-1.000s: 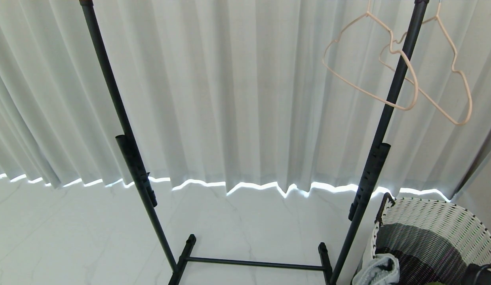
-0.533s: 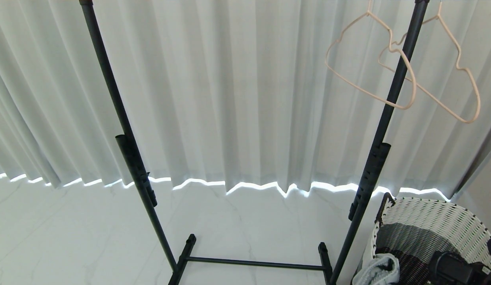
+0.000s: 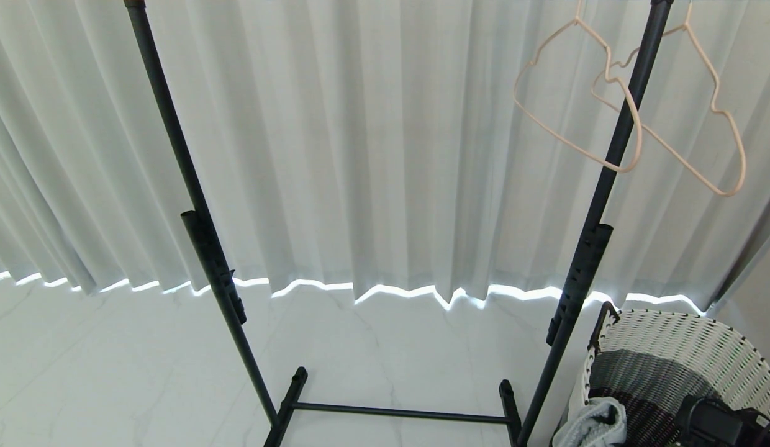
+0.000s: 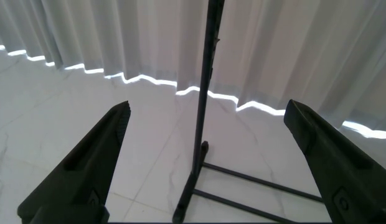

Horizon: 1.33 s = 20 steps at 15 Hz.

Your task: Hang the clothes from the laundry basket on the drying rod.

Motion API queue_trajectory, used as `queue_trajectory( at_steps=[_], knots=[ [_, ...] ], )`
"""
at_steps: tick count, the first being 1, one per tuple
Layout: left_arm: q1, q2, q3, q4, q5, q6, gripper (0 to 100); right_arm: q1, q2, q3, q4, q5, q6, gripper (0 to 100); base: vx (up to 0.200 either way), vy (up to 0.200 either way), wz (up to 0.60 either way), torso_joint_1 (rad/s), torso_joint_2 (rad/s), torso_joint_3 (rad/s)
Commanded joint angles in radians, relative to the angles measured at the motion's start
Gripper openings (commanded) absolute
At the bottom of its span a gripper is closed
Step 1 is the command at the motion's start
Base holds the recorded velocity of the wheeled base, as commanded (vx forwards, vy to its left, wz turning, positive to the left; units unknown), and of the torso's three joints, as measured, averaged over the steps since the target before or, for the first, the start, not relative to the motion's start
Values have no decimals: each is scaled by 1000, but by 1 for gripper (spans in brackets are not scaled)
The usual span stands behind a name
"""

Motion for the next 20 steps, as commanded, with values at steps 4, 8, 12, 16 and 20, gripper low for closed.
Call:
queue_trajectory(
  at_steps=[4,8,12,16,20],
  knots=[
    [1,0,0,0,0,1,100,-30,0,-11,-43,34,-20,0,0,0,0,0,0,0],
    [1,0,0,0,0,3,100,-30,-111,0,-88,35,46,0,0,0,0,0,0,0],
    [1,0,0,0,0,7,100,-30,-358,5,11,34,300,0,0,0,0,0,0,0],
    [1,0,0,0,-4,35,100,-33,-752,-103,419,26,504,0,0,0,0,0,0,0],
    [1,0,0,0,-6,40,100,-13,-1077,-316,942,106,675,0,0,0,0,0,0,0]
  ],
)
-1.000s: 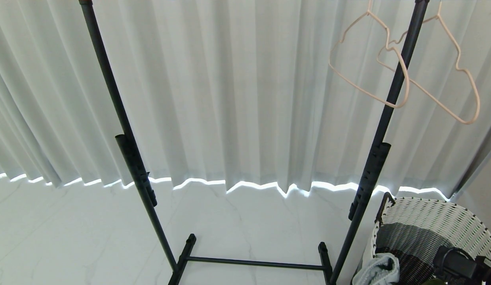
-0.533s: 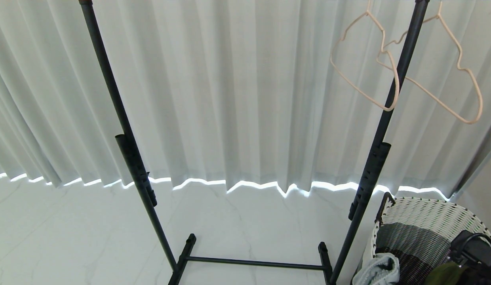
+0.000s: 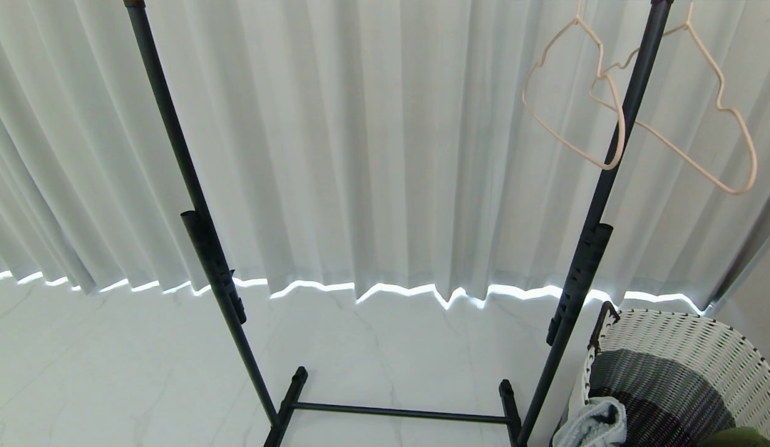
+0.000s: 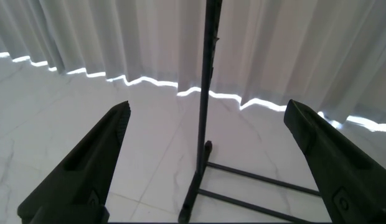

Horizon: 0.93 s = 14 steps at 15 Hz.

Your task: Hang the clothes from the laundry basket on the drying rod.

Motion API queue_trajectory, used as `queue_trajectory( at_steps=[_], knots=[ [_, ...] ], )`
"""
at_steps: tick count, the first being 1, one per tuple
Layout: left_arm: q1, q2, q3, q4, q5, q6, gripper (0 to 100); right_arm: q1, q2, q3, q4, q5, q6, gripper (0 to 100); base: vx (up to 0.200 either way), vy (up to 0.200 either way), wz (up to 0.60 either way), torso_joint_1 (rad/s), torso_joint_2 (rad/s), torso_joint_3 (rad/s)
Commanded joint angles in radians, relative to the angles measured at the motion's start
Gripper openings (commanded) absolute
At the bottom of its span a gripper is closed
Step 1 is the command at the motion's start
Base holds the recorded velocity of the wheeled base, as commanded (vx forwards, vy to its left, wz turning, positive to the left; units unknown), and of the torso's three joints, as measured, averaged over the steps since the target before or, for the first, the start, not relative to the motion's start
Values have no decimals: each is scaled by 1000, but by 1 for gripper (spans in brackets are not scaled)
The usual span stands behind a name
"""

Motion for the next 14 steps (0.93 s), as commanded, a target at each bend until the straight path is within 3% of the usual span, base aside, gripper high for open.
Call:
queue_trajectory(
  at_steps=[1,4,6,8,14],
  knots=[
    [1,0,0,0,1,-3,100,14,-360,-177,242,98,94,0,0,0,0,0,0,0],
    [1,0,0,0,-5,34,100,-2,-462,-233,255,124,96,0,0,0,0,0,0,0],
    [1,0,0,0,-16,89,100,-18,-476,-238,248,141,155,0,0,0,0,0,0,0],
    [1,0,0,0,-17,100,100,-15,-469,-240,246,188,172,0,-200,0,0,5,0,-2],
    [1,0,0,0,-17,82,100,6,-355,-220,177,194,208,0,-200,0,0,4,5,0]
  ],
)
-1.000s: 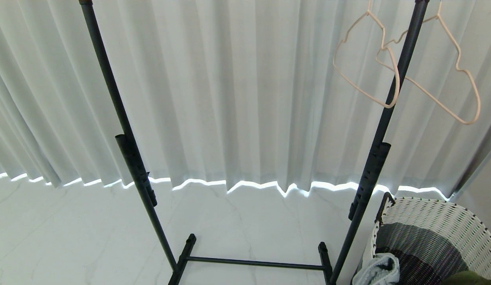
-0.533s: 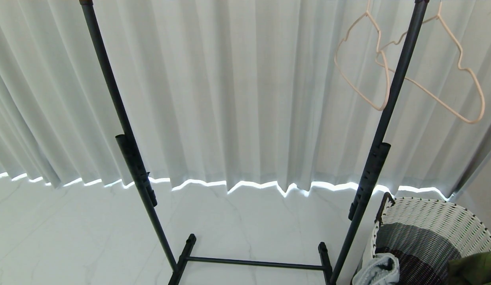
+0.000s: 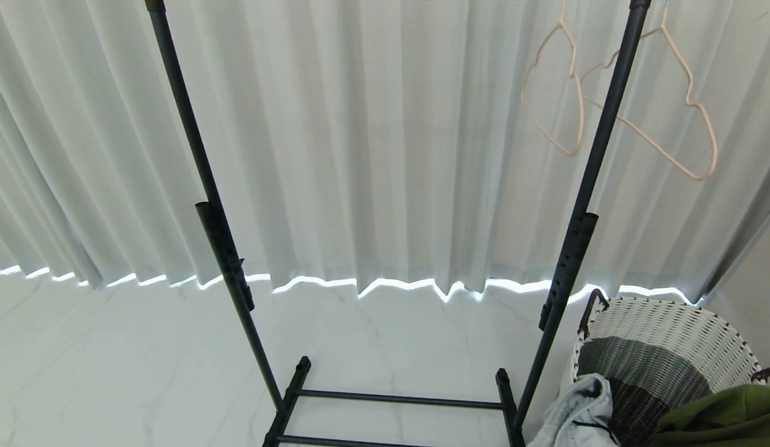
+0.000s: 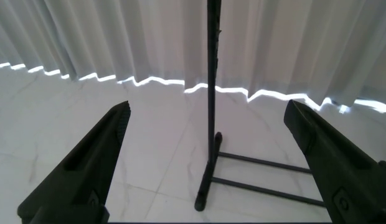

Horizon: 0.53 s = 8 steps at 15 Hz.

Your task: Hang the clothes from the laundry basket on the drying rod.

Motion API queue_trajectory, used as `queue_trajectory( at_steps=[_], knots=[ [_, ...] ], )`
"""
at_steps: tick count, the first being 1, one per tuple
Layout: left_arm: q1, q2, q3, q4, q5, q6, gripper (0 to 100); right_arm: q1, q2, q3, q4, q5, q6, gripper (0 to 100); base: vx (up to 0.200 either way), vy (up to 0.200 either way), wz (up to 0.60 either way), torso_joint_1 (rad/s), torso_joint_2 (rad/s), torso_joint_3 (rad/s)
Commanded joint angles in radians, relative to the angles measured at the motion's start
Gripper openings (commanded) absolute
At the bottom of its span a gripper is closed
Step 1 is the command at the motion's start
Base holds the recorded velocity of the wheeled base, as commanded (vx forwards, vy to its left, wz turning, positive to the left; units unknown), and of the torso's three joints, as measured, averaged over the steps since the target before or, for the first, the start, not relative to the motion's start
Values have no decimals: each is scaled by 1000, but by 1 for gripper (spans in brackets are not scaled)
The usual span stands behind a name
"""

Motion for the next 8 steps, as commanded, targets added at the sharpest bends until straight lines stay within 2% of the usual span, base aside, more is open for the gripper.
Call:
queue_trajectory(
  at_steps=[1,4,8],
  knots=[
    [1,0,0,0,0,-8,100,3,25,5,0,0,1,0,-200,0,0,7,2,2],
    [1,0,0,0,2,-16,100,17,30,11,2,2,1,0,-200,0,0,5,1,4],
    [1,0,0,0,3,-21,100,39,57,25,-1,11,-5,0,0,0,0,0,0,0]
  ],
)
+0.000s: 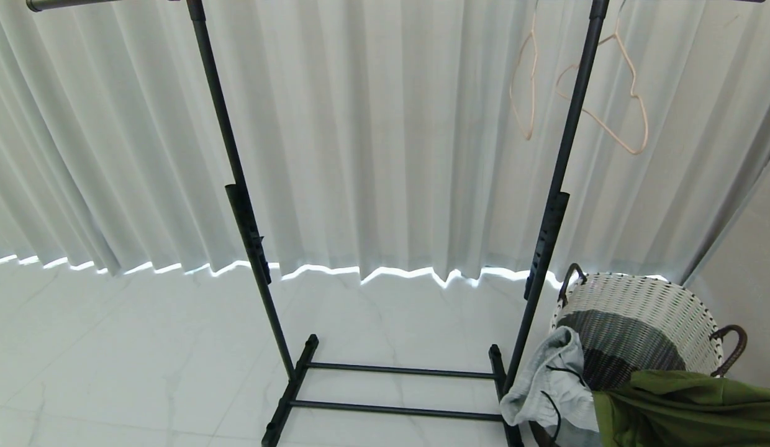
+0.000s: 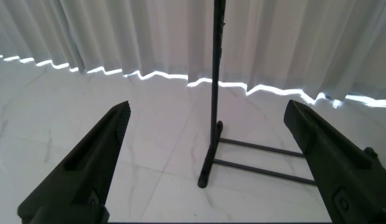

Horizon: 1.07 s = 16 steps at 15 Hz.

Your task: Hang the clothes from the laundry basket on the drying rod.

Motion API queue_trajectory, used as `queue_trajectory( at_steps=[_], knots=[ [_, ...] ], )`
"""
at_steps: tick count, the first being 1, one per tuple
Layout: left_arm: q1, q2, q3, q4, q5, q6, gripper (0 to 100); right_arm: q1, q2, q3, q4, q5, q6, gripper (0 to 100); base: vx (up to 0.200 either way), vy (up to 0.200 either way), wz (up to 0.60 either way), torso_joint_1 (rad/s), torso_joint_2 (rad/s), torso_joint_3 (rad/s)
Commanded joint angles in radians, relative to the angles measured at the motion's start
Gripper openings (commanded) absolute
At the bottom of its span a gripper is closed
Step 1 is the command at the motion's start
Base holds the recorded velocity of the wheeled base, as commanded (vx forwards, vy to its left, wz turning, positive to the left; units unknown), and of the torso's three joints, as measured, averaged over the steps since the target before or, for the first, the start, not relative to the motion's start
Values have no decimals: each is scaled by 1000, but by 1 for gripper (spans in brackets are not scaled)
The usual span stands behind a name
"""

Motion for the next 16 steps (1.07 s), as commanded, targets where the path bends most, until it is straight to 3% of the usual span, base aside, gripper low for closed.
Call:
queue_trajectory(
  at_steps=[1,5,14,16],
  knots=[
    [0,0,0,0,0,0,100,7,23,4,0,2,-1,0,0,0,0,0,0,0],
    [0,0,0,0,0,0,100,26,35,5,0,5,-1,0,0,0,0,0,0,0],
    [0,0,0,0,0,1,100,39,35,13,0,5,-1,0,0,200,0,2,4,3],
    [0,0,0,0,0,3,100,39,34,16,0,4,-1,0,0,0,0,0,0,0]
  ],
)
